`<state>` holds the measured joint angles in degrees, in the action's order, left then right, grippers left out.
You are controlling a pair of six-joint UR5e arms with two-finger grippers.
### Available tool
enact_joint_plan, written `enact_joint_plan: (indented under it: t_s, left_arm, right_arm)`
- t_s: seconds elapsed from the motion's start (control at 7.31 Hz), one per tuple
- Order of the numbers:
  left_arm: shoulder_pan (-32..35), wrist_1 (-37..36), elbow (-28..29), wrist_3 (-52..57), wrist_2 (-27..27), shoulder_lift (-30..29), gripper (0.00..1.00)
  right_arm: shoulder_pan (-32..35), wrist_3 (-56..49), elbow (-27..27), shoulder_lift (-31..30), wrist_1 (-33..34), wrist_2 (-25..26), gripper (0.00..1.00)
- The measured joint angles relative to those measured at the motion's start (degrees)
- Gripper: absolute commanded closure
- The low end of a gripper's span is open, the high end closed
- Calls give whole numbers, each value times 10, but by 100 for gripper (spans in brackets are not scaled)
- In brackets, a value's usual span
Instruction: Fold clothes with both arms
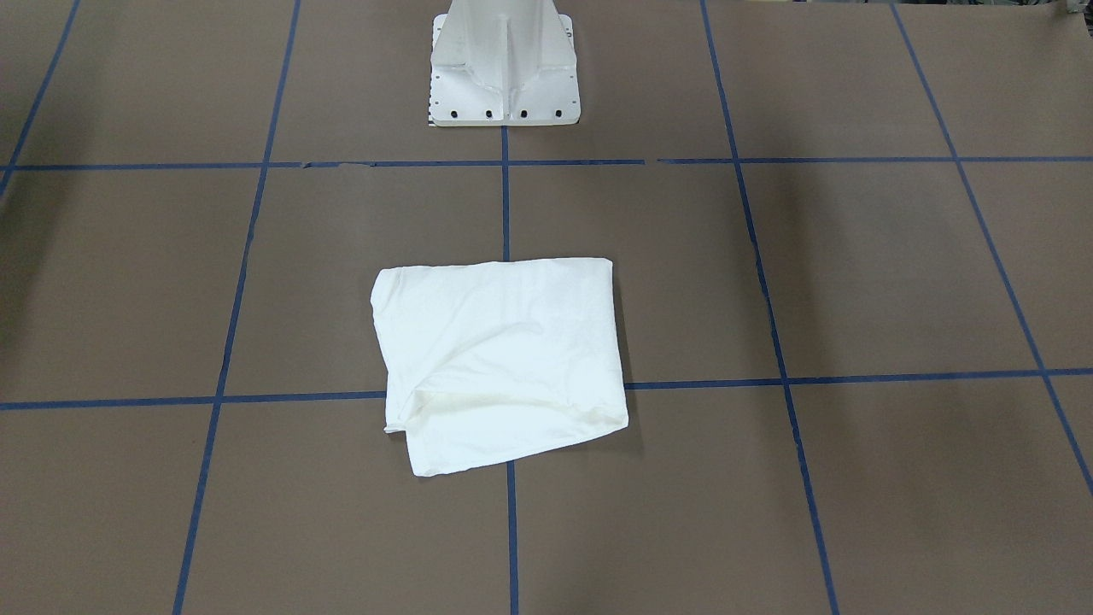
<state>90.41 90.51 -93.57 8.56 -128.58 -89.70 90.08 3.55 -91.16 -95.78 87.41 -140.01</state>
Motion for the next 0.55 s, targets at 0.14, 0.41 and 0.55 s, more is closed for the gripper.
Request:
enact_joint_plan:
  t_s: [0.14,0.41,0.55]
  left_arm:
    - [0,0,-1,-1,-12,0,0]
    - [0,0,-4,-3,-18,0,0]
    - [0,1,-4,-4,-18,0,0]
  right_arm:
    - [4,1,7,-2,-1,-1,0]
    - [10,6,-4,2,1,4,0]
    - [13,9,-29,-2,5,16,0]
